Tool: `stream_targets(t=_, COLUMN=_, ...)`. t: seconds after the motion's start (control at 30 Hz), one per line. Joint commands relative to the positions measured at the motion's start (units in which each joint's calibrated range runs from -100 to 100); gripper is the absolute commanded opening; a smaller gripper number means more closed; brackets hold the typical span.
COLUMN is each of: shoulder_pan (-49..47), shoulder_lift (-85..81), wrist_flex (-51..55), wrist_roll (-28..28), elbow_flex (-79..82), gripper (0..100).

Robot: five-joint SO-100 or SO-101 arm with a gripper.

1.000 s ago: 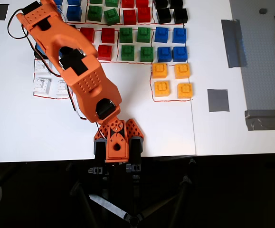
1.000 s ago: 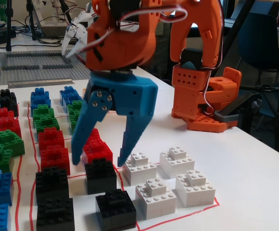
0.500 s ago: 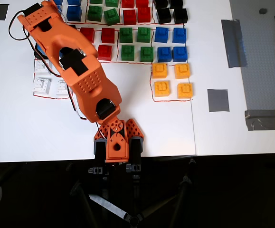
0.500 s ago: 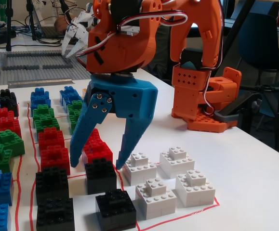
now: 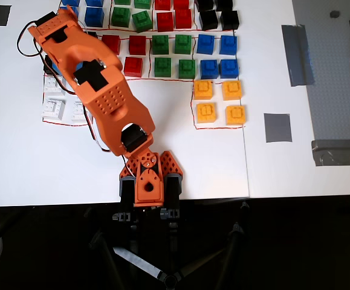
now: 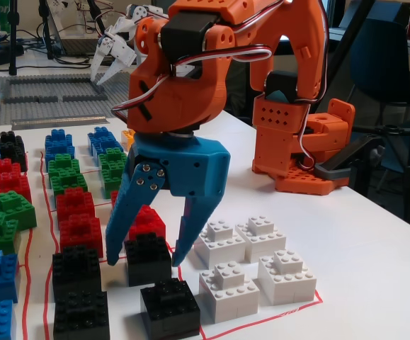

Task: Grab the block and put it in the grey marker

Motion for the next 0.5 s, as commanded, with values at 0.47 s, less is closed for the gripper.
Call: stream_targets(t=0.47, shoulder_pan=-1.3, shoulder_lift=-2.3, wrist_flex=-1.7, wrist_roll=3.0, elbow_flex=-2.6, gripper=0)
